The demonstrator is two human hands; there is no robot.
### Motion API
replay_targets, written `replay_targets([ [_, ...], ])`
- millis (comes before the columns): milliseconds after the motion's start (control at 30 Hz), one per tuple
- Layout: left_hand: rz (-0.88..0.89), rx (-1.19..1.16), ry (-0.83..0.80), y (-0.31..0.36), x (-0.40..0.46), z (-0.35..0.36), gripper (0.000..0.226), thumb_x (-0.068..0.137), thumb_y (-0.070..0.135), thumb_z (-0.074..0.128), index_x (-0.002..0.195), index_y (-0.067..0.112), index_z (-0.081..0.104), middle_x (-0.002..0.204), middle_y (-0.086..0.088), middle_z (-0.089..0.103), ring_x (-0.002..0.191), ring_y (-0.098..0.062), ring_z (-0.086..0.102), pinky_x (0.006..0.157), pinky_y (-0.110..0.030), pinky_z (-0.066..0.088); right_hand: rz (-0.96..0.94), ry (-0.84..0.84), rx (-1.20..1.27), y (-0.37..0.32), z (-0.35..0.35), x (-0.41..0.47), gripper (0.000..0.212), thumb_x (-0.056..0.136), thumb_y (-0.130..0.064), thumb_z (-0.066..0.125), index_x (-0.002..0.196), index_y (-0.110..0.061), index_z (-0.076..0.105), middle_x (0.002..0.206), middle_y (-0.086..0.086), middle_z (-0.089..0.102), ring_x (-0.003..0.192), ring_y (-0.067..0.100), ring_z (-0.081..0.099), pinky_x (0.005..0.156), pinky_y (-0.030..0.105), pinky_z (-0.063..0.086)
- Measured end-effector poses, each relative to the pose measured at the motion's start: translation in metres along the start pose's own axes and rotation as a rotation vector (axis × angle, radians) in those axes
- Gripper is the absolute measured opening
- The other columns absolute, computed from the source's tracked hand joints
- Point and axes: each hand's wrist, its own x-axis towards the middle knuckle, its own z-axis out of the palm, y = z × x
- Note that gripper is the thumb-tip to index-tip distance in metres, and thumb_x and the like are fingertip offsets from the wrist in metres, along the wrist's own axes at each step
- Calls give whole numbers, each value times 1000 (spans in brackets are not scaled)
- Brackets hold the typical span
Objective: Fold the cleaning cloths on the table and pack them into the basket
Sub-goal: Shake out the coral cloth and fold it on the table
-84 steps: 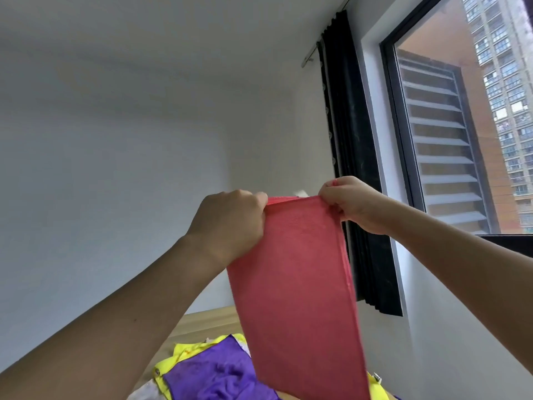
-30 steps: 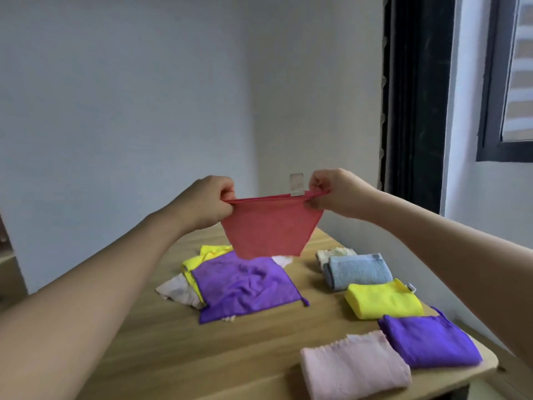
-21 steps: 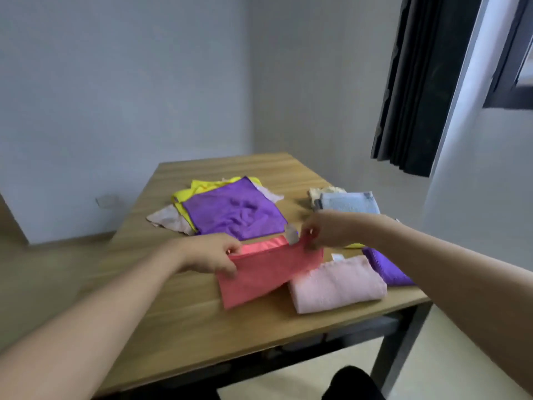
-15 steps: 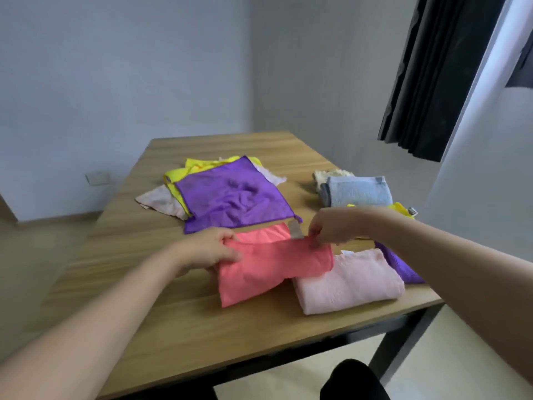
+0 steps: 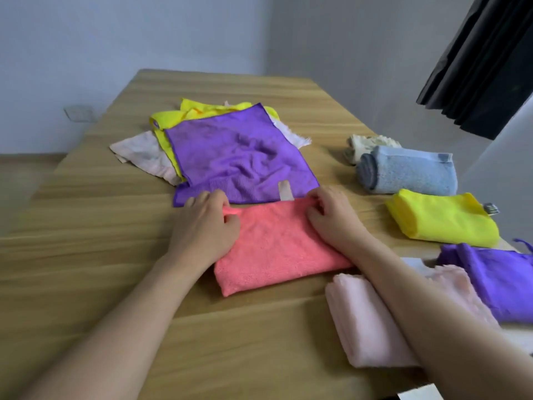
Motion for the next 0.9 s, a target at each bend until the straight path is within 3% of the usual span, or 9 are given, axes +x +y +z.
replay_targets([
  [167, 23, -15, 13, 2, -2, 1, 18, 83, 21, 52, 100, 15, 55, 104, -7, 61, 96, -32, 50, 79, -39, 38, 23, -49, 42, -2, -4, 2, 44, 74, -17, 48, 114, -14, 67, 98, 5, 56, 99, 25, 53, 92, 32, 37],
  [367, -21, 36, -89, 4, 1, 0, 30, 84, 35, 41, 101, 17, 58, 108, -5, 56, 102, -30, 49, 82, -37, 37, 40, -60, 26, 3, 1, 6, 38, 68, -28, 47, 96, -10, 67, 87, -4, 45, 88, 23, 49, 81, 28, 34],
  [500, -59, -2, -142, 9, -1, -7, 17, 86, 29, 49, 95, 17, 56, 103, -3, 58, 101, -27, 51, 78, -35, 34, 25, -44, 106, -3, -1, 0, 19, 71, -18, 54, 86, -8, 61, 74, -7, 49, 77, 18, 47, 68, 24, 29],
  [567, -137, -185, -114, 14, -1, -12, 9, 85, 23, 53, 92, 18, 53, 91, 2, 60, 90, -25, 54, 71, -32, 36, 74, -38, 198, -9, -7, -2, 13, 77, -6, 56, 85, -16, 57, 69, -13, 48, 73, 15, 47, 62, 24, 28],
  [633, -296, -607, -110, 16, 0, -17, 15, 83, 12, 57, 94, 22, 52, 90, 6, 59, 85, -19, 54, 67, -23, 41, 153, -35, 296, -15, -17, -1, 17, 80, -3, 53, 87, -19, 56, 69, -14, 49, 68, 12, 46, 57, 22, 32],
  [667, -385, -883, -111, 16, 0, -22, 25, 81, 7, 61, 100, 23, 54, 97, 3, 60, 88, -18, 56, 72, -20, 44, 220, -31, 359, -19, -23, 1, 17, 82, -3, 51, 86, -18, 58, 67, -12, 50, 64, 11, 45, 54, 21, 33],
  [733, -509, -1251, -176, 12, -3, -27, 54, 74, 10, 71, 123, 21, 51, 115, -10, 62, 100, -22, 62, 89, -29, 48, 439, -18, 613, -26, -37, 4, 24, 83, -1, 45, 73, -18, 59, 56, -8, 47, 52, 11, 40, 45, 23, 30],
  [800, -492, -1262, -303, 12, -13, -29, 69, 76, 7, 74, 137, 13, 41, 122, -14, 61, 105, -21, 63, 91, -30, 50, 713, -19, 871, -27, -48, 4, 32, 82, 2, 40, 57, -17, 45, 44, -5, 39, 47, 14, 34, 44, 22, 24],
  [900, -457, -1172, -404, 19, -29, -32, 55, 82, -3, 66, 131, 7, 44, 116, -12, 61, 83, -17, 64, 59, -22, 54, 928, -36, 979, -25, -50, -9, 30, 84, 1, 41, 58, -13, 43, 47, 1, 43, 49, 17, 39, 44, 19, 31],
])
